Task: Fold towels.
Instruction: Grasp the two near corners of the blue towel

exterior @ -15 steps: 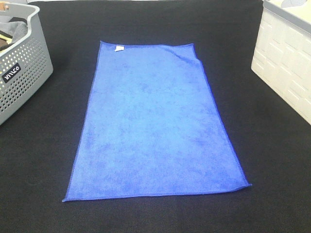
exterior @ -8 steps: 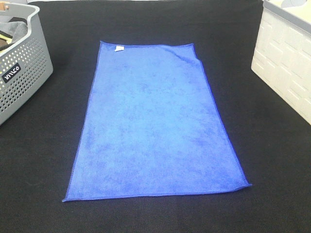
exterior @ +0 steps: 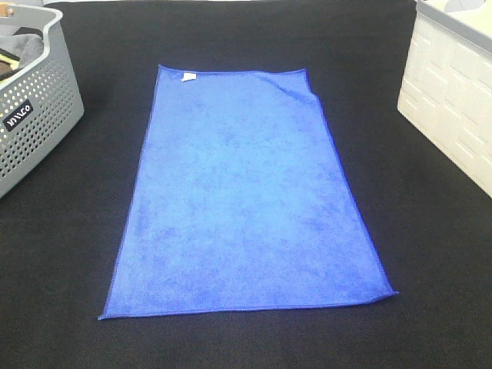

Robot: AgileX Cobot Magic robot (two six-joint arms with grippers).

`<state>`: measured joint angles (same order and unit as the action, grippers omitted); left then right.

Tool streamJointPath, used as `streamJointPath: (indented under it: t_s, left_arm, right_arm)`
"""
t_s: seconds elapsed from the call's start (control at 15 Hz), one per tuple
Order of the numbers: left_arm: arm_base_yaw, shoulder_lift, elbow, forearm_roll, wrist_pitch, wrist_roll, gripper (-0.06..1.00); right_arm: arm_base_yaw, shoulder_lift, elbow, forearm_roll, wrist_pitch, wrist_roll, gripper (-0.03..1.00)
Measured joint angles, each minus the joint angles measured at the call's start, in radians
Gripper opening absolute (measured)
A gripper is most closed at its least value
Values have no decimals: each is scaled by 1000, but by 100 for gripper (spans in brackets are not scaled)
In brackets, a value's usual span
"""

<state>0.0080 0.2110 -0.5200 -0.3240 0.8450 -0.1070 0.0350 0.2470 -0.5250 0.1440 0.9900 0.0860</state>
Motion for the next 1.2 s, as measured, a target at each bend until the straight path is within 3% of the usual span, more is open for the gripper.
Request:
streamJointPath:
  t_s: [0.13,0.27,0.33,0.53,0.67,0.73,0.93,1.2]
  left_arm:
    - [0,131,0,-121,3,19,57]
    - [0,258,0,-227,5,107,57]
    - [0,258,0,-227,5,107,57]
    - [0,502,0,-332,-9,249,64]
    - [0,652,0,-363,-39,314,65]
    - [0,784,0,-396,-81,378,66]
    - [0,915,0,-446,-122,446,66]
    - [0,1152,0,-616,-179,619,66]
  right_arm:
    - [0,144,0,80,-12,1,88]
    - [0,290,0,135,-26,-46,88]
    - [0,290,0,135,-26,-46,88]
    - [0,555,0,217,-57,-179,88]
    - [0,701,0,302,-88,-282,88]
    - [0,817,0,392,-122,-374,88]
    - [0,905,0,463,-174,-455,88]
    - [0,1064,-1,560,-276,-576,87]
